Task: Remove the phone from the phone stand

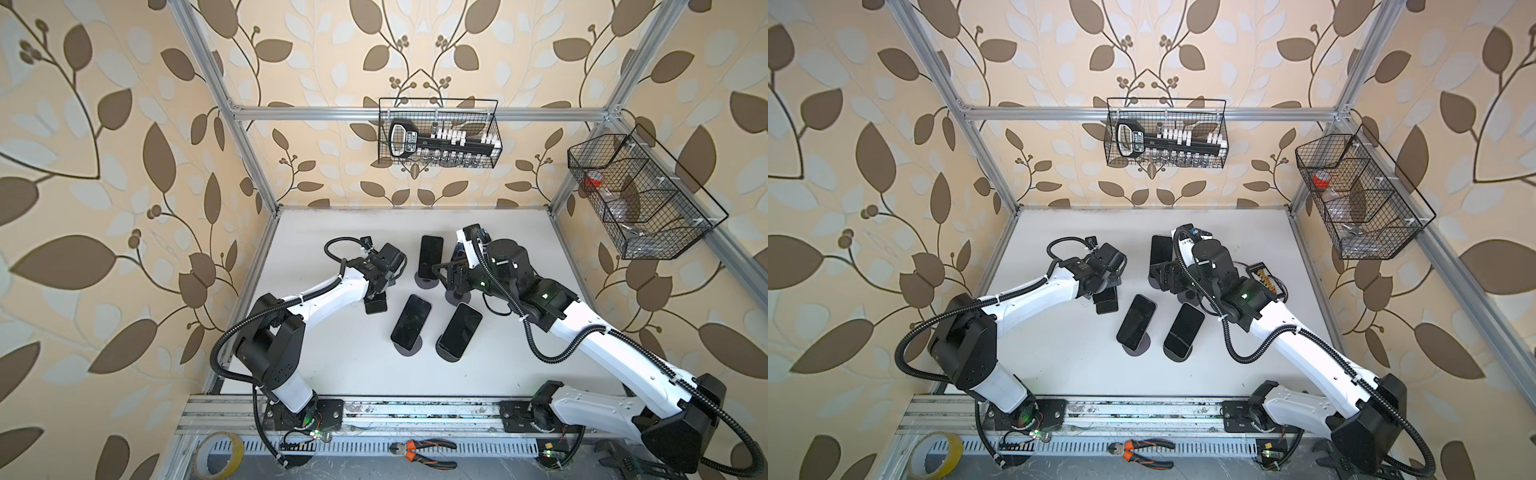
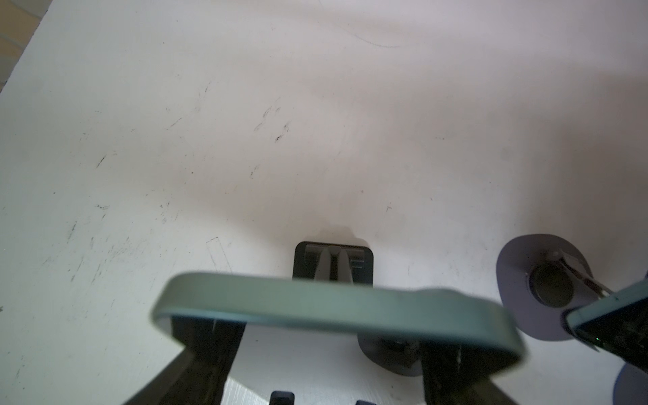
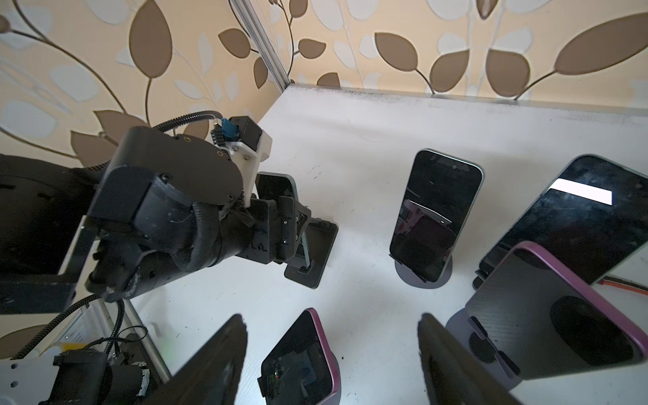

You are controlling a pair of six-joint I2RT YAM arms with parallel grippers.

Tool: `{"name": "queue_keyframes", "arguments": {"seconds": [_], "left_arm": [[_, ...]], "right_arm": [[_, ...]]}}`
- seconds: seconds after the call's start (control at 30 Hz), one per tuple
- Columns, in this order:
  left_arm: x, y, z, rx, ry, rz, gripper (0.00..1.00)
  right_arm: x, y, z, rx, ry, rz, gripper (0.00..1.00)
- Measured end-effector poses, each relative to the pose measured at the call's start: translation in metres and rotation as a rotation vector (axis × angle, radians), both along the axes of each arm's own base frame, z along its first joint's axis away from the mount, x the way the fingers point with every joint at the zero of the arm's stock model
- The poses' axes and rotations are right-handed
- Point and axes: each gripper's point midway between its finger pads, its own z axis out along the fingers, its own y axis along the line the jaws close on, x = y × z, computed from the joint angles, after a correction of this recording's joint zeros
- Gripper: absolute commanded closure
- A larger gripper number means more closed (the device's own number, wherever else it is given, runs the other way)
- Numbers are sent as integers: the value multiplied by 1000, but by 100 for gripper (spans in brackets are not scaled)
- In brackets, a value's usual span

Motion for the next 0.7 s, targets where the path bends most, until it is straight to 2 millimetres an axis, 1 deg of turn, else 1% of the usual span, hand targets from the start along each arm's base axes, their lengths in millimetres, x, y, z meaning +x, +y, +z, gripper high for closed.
{"name": "queue_keyframes", "arguments": {"seconds": [0.13, 0.7], "left_arm": [[0, 0, 0, -1, 0, 0, 21], [1, -1, 0, -5, -2, -2, 26]], "right_arm": [[-1, -1, 3, 3, -8, 1, 22], [-3, -2, -1, -3, 1, 1, 22]]}}
